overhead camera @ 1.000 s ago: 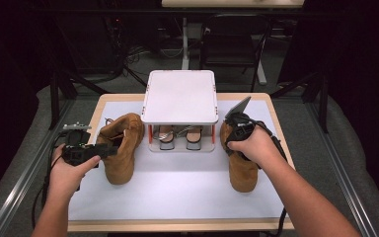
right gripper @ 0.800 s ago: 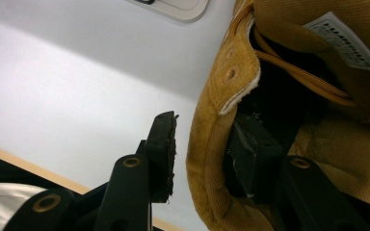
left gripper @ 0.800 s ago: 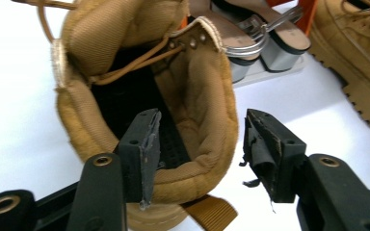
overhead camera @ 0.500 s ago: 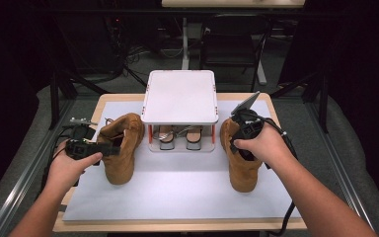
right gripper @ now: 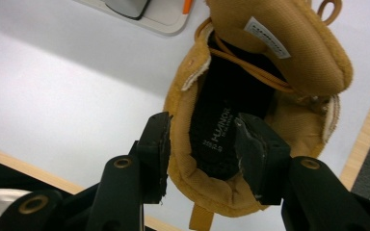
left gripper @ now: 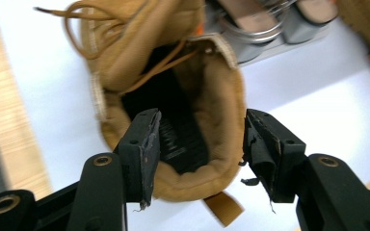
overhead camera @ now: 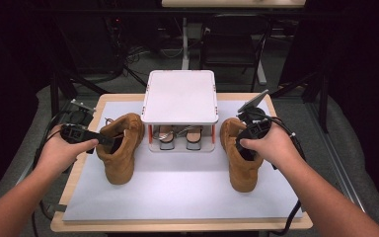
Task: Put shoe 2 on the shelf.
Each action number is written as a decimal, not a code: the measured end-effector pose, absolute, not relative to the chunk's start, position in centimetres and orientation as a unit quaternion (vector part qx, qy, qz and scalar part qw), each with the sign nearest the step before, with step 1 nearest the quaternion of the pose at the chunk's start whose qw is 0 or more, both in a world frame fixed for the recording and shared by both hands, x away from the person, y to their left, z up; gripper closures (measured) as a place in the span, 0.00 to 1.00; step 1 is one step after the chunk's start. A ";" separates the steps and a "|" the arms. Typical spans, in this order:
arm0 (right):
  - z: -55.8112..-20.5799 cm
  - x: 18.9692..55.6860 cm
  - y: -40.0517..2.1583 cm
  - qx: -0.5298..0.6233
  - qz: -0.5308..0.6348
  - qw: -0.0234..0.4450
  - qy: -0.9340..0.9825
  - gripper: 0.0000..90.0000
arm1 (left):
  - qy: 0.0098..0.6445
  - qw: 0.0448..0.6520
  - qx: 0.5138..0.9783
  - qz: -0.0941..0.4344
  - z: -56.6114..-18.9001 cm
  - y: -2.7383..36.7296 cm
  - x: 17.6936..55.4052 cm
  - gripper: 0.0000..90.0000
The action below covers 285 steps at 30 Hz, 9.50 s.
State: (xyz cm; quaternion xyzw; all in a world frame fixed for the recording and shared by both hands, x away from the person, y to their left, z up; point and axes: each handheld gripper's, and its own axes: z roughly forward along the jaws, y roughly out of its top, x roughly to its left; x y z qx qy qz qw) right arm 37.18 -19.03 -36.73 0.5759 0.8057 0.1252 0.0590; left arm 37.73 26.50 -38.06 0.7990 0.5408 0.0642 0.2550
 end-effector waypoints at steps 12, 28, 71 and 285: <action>-35.9 37.2 -20.3 0.591 0.118 0.070 0.795 0.61 | 0.579 0.186 0.792 0.053 -37.4 27.3 39.1 0.53; -35.8 37.9 -21.4 0.607 0.102 0.070 0.785 0.60 | 0.621 0.130 0.772 0.021 -38.8 27.9 41.6 0.56; -37.9 39.9 -23.4 0.652 0.078 0.051 0.753 0.60 | 0.663 0.041 0.746 -0.045 -43.1 26.6 44.5 0.83; -27.7 40.8 -26.0 0.737 0.146 -0.037 0.659 0.91 | 0.689 0.175 0.700 -0.067 -27.5 30.5 44.3 0.90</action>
